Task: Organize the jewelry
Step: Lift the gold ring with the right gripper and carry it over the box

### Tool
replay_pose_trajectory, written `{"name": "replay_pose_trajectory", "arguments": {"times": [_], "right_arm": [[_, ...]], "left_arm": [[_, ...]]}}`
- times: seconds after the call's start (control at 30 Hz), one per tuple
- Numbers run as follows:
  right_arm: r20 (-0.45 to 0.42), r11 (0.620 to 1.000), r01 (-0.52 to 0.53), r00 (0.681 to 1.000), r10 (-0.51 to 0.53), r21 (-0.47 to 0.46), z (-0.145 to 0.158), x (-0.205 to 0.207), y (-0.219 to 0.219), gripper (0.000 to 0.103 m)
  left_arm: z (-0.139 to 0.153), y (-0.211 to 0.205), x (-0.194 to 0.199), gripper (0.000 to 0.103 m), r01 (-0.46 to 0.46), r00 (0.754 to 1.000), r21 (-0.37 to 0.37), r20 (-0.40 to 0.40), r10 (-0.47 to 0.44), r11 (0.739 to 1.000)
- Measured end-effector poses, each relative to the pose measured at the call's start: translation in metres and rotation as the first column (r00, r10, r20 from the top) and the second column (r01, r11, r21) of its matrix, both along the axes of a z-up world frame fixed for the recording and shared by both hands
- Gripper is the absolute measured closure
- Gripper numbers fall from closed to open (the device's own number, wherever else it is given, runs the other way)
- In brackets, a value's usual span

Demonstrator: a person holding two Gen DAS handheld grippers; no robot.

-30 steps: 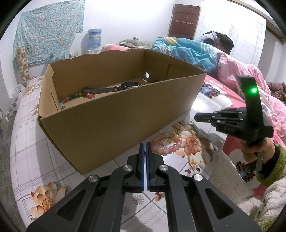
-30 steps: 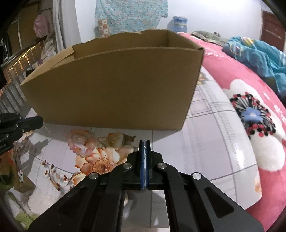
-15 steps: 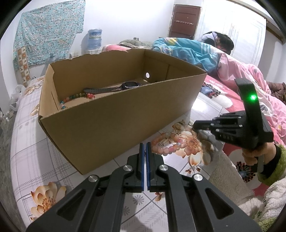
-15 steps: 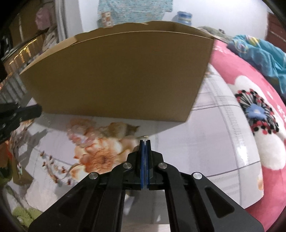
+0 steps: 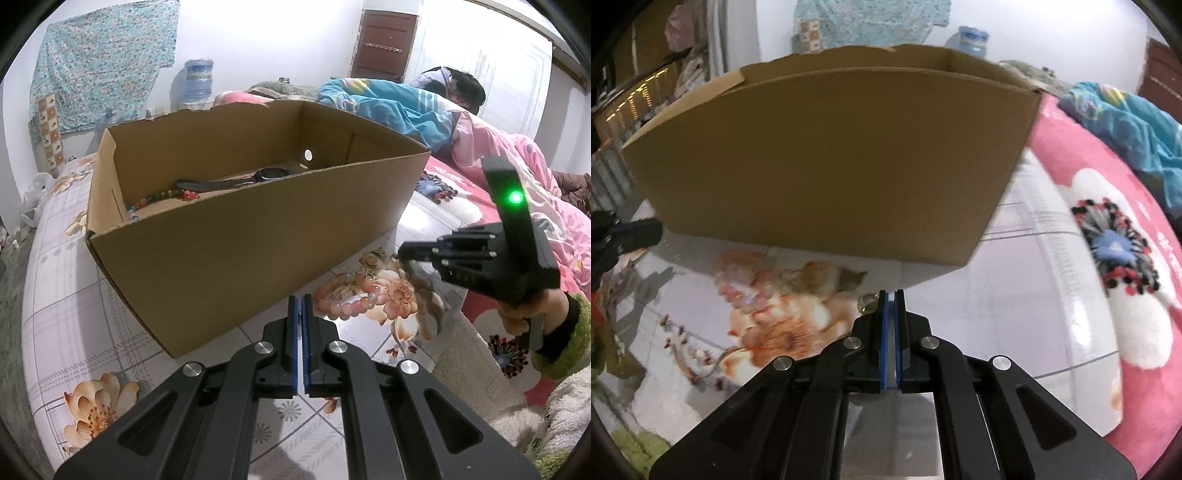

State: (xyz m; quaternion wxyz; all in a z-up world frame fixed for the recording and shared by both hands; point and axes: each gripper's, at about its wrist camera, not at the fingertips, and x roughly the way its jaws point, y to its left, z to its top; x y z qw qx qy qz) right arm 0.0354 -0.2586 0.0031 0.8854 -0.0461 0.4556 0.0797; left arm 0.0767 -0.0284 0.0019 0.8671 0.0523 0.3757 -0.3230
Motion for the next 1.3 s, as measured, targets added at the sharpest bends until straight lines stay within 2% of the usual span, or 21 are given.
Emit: {"name": "replay_pose_trajectory", "arguments": {"times": [0.17, 0.23, 0.37, 0.5, 0.63, 0.67, 0.73, 1.03, 1.2, 1.3], "right_arm": [[0.001, 0.999, -0.027, 1.000, 0.027, 0.033, 0.005, -0.012, 0.011, 0.097], [0.005, 0.999, -0.030, 1.000, 0.030, 0.043, 0.008, -0.011, 0.007, 0.080], [0.011, 0.994, -0.100, 0.995, 0.100, 0.038, 0.011, -0.005, 0.003, 0.073], [-0.016, 0.987, -0.158, 0.987, 0.158, -0.001, 0.005, 0.005, 0.008, 0.073], [-0.027, 0.985, -0.175, 0.984, 0.175, 0.000, 0.002, 0.012, 0.010, 0.076], [-0.025, 0.985, -0.175, 0.984, 0.175, 0.000, 0.002, 0.013, 0.010, 0.078], [-0.023, 0.985, -0.173, 0.985, 0.173, -0.003, 0.003, 0.026, 0.023, 0.093], [-0.005, 0.991, -0.124, 0.992, 0.125, 0.047, 0.002, 0.028, 0.022, 0.093], [0.037, 0.993, -0.102, 0.994, 0.100, 0.062, 0.023, 0.013, 0.008, 0.093], [0.085, 0.993, -0.094, 0.993, 0.087, 0.076, 0.041, 0.003, 0.007, 0.093]], "left_arm": [[-0.001, 0.001, 0.001, 0.102, -0.006, 1.000, -0.004, -0.003, 0.006, 1.000], [-0.001, 0.001, 0.001, 0.102, -0.004, 1.000, -0.002, -0.001, 0.004, 1.000], [-0.001, 0.002, 0.001, 0.102, -0.003, 1.000, -0.004, -0.001, 0.003, 1.000], [0.000, 0.003, 0.001, 0.102, -0.004, 1.000, -0.003, -0.004, 0.004, 1.000], [-0.001, 0.003, 0.000, 0.102, -0.006, 1.000, -0.004, -0.008, 0.006, 1.000], [-0.001, 0.003, 0.001, 0.102, -0.006, 1.000, -0.003, -0.009, 0.006, 1.000], [-0.001, 0.003, 0.001, 0.102, -0.006, 1.000, -0.003, -0.010, 0.006, 1.000], [0.000, 0.002, -0.001, 0.102, -0.009, 1.000, -0.001, 0.001, 0.009, 1.000], [0.008, 0.002, -0.007, 0.102, -0.004, 1.000, -0.004, 0.018, 0.004, 1.000], [0.022, 0.004, -0.015, 0.102, 0.009, 0.999, -0.026, 0.034, -0.008, 1.000]]}}
